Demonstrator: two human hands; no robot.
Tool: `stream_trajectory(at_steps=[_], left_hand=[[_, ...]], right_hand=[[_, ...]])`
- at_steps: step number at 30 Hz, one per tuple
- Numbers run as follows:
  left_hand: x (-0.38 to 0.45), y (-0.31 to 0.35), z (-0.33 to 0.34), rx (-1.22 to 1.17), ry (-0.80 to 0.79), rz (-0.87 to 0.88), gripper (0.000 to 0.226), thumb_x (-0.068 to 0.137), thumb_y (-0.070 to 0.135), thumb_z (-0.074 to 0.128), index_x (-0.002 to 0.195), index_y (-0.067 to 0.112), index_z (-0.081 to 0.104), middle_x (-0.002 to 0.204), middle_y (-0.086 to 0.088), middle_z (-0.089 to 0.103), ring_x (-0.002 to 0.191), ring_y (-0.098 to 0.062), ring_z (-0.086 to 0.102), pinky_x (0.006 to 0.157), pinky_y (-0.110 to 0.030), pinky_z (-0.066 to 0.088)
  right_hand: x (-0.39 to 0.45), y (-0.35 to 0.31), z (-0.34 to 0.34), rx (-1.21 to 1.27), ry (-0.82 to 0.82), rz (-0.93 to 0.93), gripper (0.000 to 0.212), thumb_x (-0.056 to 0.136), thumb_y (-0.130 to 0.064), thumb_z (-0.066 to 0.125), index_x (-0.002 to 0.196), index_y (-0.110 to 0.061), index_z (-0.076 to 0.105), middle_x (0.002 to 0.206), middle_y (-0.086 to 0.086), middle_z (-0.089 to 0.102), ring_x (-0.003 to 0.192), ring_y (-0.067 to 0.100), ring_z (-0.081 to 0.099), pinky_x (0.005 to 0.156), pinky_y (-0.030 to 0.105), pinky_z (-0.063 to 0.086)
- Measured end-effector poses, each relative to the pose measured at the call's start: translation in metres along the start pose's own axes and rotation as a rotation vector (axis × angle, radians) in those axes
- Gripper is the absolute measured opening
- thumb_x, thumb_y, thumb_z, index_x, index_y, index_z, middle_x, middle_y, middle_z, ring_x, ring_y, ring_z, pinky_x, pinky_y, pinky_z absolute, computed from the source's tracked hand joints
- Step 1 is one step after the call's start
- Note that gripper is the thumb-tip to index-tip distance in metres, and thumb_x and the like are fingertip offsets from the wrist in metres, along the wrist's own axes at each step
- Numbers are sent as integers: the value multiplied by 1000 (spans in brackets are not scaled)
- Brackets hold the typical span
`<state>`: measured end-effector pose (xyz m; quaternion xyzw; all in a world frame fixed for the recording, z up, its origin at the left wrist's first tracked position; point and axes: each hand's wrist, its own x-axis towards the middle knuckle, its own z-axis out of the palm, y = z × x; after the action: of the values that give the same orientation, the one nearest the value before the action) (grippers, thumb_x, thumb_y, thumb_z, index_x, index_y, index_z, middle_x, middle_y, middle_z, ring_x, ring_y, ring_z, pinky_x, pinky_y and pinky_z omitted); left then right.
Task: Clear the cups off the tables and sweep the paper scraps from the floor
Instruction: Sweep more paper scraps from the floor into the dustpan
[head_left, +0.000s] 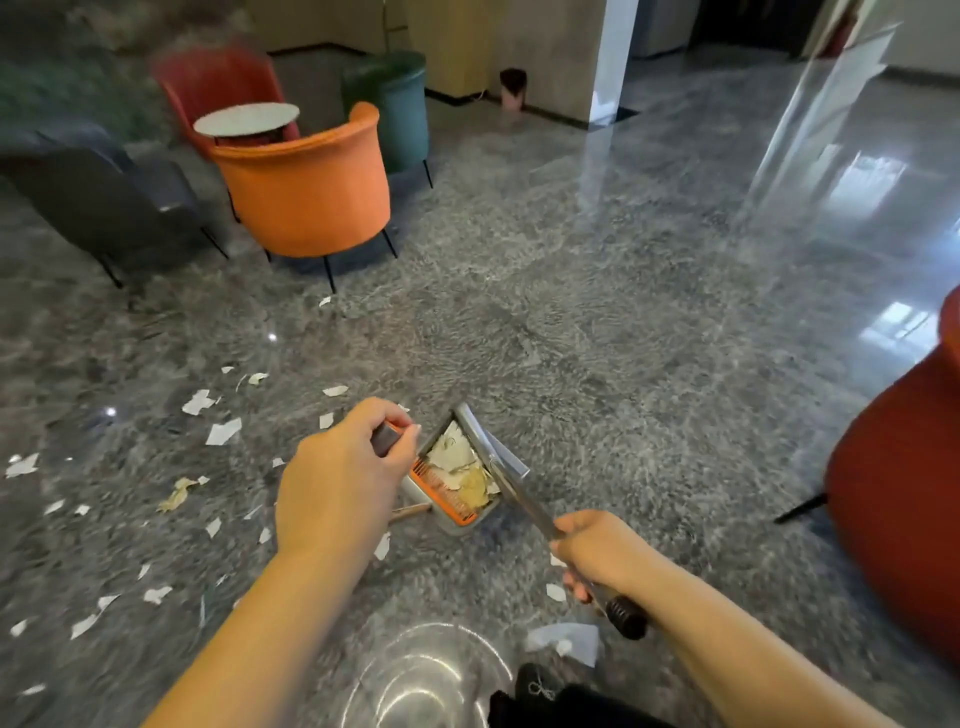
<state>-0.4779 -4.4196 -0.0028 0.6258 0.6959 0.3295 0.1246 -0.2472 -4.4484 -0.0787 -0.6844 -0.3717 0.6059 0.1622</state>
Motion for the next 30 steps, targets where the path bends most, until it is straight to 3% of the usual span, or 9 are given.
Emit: stream_trajectory(at_steps=[4,11,16,20,26,30], left_hand=[[69,19,31,-4,31,-27,10,83,46,68,83,40,59,55,22,57,56,2,52,48,-21,40],[186,17,66,-29,10,-56,12,85,45,67,79,43,57,57,22,58,62,4,56,43,-21,33],[302,-1,101,-39,-20,-27,12,85,43,68,78,43,58,58,17,60,56,0,55,47,-29,45],[403,-13,128,-53,-53,15,14,85,40,70,76,42,59,60,17,61,59,-1,56,50,-30,46],[529,-9,165,-60,-129,67,10,86,44,67,79,40,61,58,16,62,56,-5,57,49,-35,49],[601,1,200,-69,-142,95,5,84,47,64,82,44,61,65,23,62,62,-2,57,46,-32,47]], right_hand=[[47,-64,-38,-12,10,6,47,97,-1,47,142,-3,36,59,12,51,26,10,43,33,17,36],[143,-156,-71,-9,30,8,42,96,-5,49,137,-6,43,58,9,53,30,11,45,34,16,36],[234,-225,-83,5,50,34,37,94,-5,51,130,-9,48,59,9,53,31,11,45,35,16,36],[306,-288,-93,-12,52,42,28,94,-6,50,121,-7,56,48,3,52,33,12,45,37,17,36],[389,-361,-114,11,84,44,43,95,-6,50,138,-7,45,51,3,53,28,10,45,34,15,35],[443,-398,-145,6,94,33,30,93,-7,51,122,-6,56,55,5,55,42,17,50,42,24,40]])
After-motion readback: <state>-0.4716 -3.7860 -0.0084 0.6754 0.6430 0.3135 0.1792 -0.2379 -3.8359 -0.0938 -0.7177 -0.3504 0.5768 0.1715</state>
